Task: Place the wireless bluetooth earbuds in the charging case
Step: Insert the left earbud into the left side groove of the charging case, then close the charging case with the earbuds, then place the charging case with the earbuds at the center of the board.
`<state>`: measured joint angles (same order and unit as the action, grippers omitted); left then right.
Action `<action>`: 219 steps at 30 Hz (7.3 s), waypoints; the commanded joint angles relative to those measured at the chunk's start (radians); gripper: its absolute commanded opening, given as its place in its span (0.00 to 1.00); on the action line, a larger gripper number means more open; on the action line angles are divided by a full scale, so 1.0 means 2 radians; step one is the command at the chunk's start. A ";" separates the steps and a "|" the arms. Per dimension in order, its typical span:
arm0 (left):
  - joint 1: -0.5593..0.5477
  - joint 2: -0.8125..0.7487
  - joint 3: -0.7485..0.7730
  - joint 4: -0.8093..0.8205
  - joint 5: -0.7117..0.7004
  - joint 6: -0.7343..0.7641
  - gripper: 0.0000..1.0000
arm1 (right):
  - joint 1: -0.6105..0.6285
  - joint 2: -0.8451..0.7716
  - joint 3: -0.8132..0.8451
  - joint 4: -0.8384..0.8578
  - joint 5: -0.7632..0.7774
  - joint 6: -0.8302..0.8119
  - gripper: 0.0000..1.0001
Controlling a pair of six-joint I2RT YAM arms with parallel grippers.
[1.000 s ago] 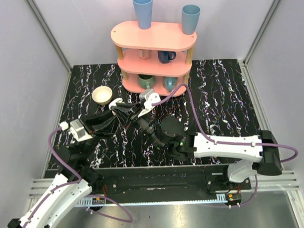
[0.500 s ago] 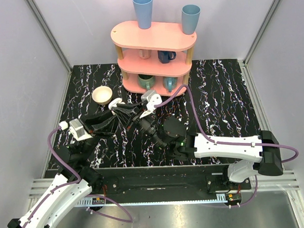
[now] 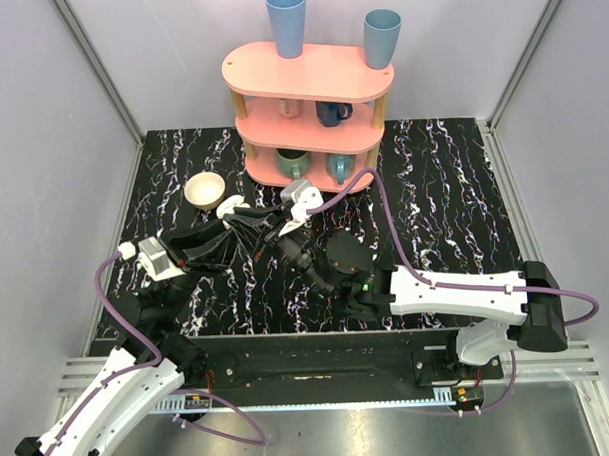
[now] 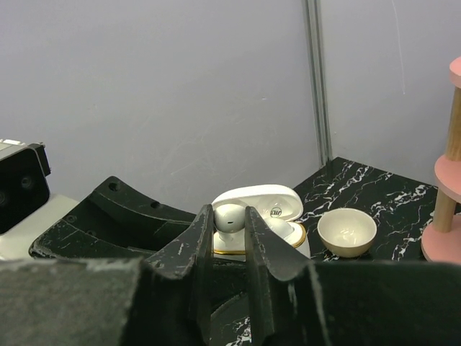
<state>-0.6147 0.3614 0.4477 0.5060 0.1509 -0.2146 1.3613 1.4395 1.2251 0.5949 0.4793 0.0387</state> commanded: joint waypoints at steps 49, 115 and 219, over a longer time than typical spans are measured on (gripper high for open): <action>0.000 -0.007 0.019 0.051 0.007 0.011 0.00 | 0.000 -0.009 0.056 -0.105 0.026 -0.068 0.43; 0.000 0.012 0.069 -0.098 0.126 0.089 0.00 | -0.110 0.022 0.238 -0.495 -0.096 0.106 0.62; -0.002 0.560 -0.033 0.053 0.009 -0.334 0.82 | -0.274 -0.180 -0.109 -0.540 -0.034 0.250 0.72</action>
<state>-0.6270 1.6394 0.4088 0.7963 0.2775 -0.9989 0.8349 1.1034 0.9874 -0.4938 0.3779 0.5720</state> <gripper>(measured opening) 0.783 0.713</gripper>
